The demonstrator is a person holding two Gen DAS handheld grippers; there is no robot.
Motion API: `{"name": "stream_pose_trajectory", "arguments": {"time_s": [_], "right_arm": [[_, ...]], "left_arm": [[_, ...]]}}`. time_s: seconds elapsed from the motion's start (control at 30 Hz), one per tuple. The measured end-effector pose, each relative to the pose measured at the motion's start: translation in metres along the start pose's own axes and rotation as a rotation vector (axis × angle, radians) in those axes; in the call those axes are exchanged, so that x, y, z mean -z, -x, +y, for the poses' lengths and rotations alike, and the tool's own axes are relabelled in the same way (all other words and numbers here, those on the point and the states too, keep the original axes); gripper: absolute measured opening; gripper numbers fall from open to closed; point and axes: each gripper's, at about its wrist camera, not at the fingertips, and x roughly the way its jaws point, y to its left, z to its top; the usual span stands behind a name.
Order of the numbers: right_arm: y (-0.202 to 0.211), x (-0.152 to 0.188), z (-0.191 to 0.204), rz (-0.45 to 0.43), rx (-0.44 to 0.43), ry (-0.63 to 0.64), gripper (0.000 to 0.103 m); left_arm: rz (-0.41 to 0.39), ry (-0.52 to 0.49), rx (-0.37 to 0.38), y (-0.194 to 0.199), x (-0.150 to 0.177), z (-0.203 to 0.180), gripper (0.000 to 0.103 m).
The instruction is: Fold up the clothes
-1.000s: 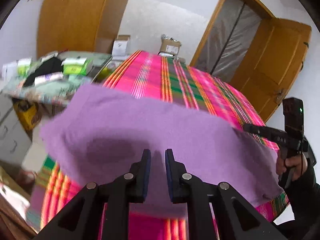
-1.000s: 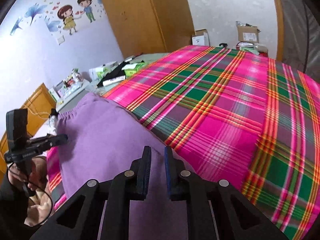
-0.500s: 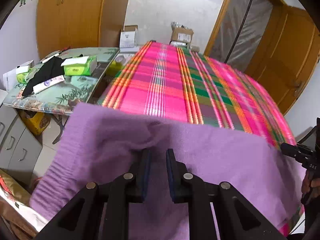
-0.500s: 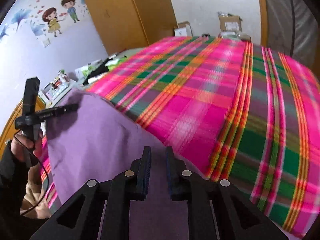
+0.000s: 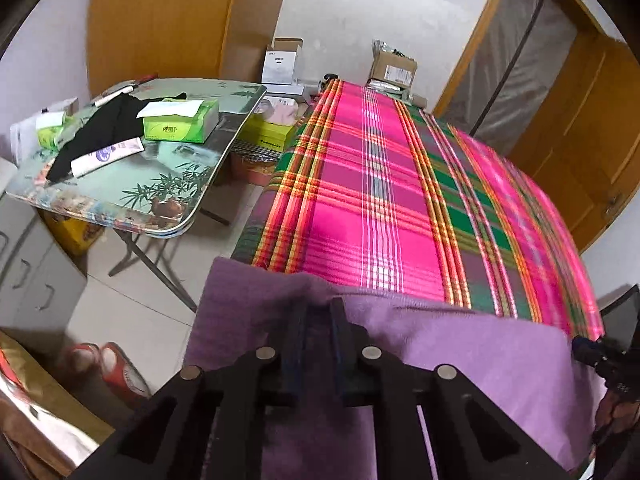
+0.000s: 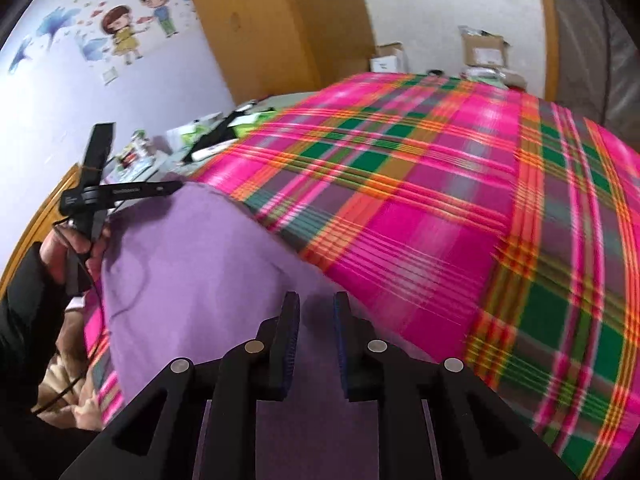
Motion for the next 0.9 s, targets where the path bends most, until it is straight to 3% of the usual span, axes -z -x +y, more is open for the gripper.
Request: {"name": "stream_pose_trajectory", "arguments": {"time_s": [0.07,0.17,0.2,0.37,0.5,0.67,0.9], "right_arm": [[0.006,0.002,-0.008,-0.013,0.010,-0.016,0.019],[0.012,0.005,-0.020,-0.020,0.023,-0.028,0.032],[0.012,0.007,-0.024,-0.012,0.025,-0.033,0.033],[0.006,0.015,-0.033,0.026,0.028,-0.028,0.033],[0.004,0.016,-0.039,0.016,0.039,-0.042,0.025],[0.017,0.017,-0.040,-0.008,0.081,-0.046,0.025],[0.048,0.030,-0.025,-0.063,0.027,-0.019,0.026]], "left_arm": [[-0.012,0.002,0.002,0.005,0.002,-0.002,0.013],[-0.031,-0.012,-0.014,0.012,0.005,-0.003,0.013],[-0.034,-0.013,-0.024,0.015,0.008,-0.003,0.013],[-0.065,0.003,-0.024,0.028,0.027,0.006,0.013],[-0.085,0.018,0.002,0.032,0.035,0.014,0.013],[-0.124,0.032,-0.023,0.055,0.047,0.014,0.013],[-0.129,0.029,-0.005,0.076,0.084,0.013,0.014]]}}
